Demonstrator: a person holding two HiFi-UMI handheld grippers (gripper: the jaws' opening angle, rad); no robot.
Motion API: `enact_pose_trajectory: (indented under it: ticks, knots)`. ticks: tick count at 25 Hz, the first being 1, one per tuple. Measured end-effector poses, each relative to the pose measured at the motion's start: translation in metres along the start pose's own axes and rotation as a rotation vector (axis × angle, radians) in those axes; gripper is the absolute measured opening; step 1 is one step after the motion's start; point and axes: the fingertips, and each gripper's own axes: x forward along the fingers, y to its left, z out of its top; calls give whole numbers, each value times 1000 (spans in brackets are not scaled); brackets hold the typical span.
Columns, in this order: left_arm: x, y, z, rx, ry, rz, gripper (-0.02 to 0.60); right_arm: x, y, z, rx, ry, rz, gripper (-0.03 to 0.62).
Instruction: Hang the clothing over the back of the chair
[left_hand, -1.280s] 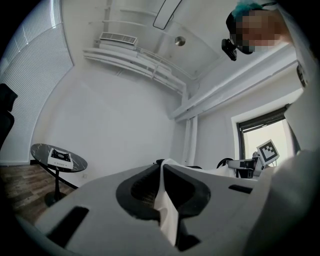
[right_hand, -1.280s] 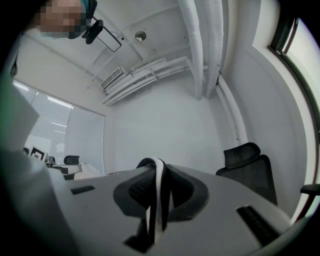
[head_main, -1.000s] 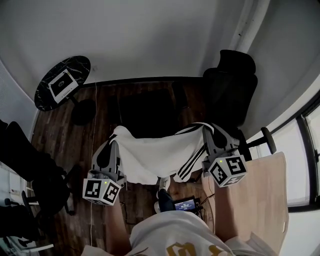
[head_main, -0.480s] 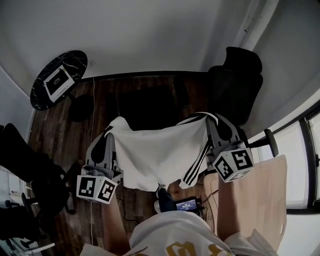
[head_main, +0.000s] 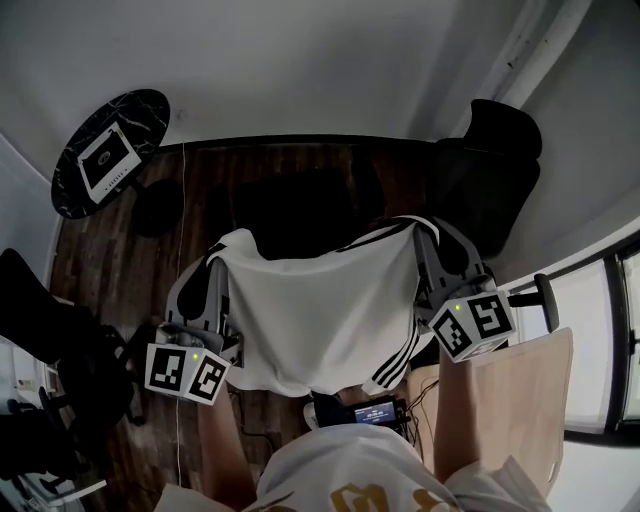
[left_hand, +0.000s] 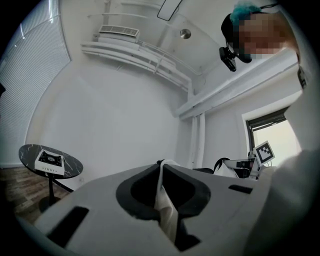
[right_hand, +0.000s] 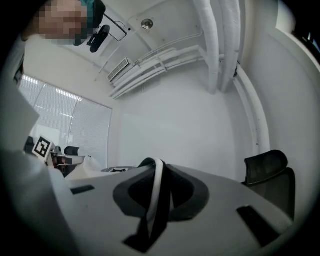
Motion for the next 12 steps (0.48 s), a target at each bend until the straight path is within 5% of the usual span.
enact_pose_trajectory:
  ticks: [12]
  knots:
    - [65,23,-10,9,55,10,38,69,-30,-6,27,8,44,34]
